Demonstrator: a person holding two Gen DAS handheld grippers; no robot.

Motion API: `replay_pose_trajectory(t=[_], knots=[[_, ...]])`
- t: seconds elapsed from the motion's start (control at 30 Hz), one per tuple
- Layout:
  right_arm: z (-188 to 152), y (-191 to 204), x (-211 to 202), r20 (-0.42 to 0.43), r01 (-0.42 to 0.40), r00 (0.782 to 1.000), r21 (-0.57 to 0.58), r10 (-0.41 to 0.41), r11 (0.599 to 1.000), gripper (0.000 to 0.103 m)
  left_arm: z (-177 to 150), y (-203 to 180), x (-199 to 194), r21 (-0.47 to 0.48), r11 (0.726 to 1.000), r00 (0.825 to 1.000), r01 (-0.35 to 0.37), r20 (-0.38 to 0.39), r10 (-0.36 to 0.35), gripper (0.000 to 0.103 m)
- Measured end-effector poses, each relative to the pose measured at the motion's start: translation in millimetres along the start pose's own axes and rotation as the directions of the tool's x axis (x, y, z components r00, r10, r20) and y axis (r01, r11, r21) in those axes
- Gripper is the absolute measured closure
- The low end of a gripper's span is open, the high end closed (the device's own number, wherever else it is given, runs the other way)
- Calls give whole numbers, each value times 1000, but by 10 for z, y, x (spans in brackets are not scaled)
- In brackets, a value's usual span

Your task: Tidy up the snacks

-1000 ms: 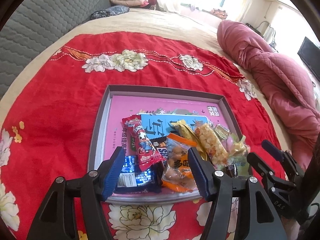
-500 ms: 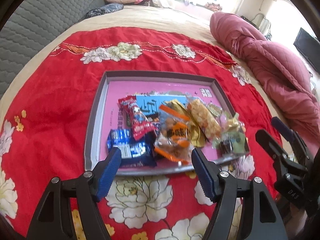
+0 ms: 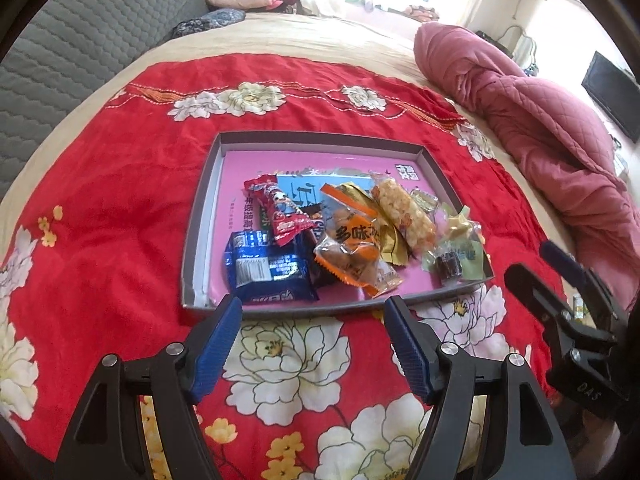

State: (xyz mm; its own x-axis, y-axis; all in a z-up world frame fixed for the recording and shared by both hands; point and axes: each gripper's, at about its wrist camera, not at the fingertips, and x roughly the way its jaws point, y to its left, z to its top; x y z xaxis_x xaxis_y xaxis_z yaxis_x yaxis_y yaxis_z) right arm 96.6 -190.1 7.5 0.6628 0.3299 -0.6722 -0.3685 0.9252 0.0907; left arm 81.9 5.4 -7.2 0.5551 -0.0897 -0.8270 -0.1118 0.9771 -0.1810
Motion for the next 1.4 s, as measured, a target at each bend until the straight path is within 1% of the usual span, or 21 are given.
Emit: replay_pose_trajectory(t=[0.1, 0.27, 0.37, 0.6, 0.73, 0.9, 1.0, 1.13, 1.23, 1.4], knots=[[-46, 9, -48, -20, -3, 1000, 26, 3, 1000, 15, -34, 6, -42, -1, 1000, 1000, 4, 3, -4, 28], [-57, 89, -183, -11, 3, 1000, 36, -3, 999, 15, -111, -17, -128, 13, 1000, 1000, 3, 7, -3, 28], [-70, 149, -244, -13, 5, 1000, 46, -4, 999, 15, -176, -39, -174, 34, 999, 1000, -18, 2, 18, 28], [-143, 220, -328, -49, 10, 999, 81, -6, 997, 15, -304, 19, -258, 25, 999, 999, -43, -13, 43, 28], [-208, 224, -391, -61, 26, 998, 96, -20, 995, 14, -372, 57, -301, 15, 999, 999, -51, -16, 51, 28], [-322, 230, -410, -101, 36, 995, 122, -23, 992, 14, -454, 58, -322, 19, 998, 998, -63, -30, 64, 28], [-380, 280, -420, -118, 39, 993, 105, -26, 994, 14, -490, 51, -330, 23, 997, 997, -71, -30, 72, 28], [-418, 403, -451, -119, 30, 993, 61, -22, 998, 14, -505, 26, -326, 36, 996, 996, -85, -29, 86, 28], [-438, 464, -453, -125, 23, 992, 37, -18, 999, 14, -518, 14, -311, 38, 996, 996, -81, -33, 82, 28], [-475, 482, -402, -151, 19, 988, 39, -13, 999, 14, -545, 9, -274, 39, 996, 996, -78, -47, 80, 28]])
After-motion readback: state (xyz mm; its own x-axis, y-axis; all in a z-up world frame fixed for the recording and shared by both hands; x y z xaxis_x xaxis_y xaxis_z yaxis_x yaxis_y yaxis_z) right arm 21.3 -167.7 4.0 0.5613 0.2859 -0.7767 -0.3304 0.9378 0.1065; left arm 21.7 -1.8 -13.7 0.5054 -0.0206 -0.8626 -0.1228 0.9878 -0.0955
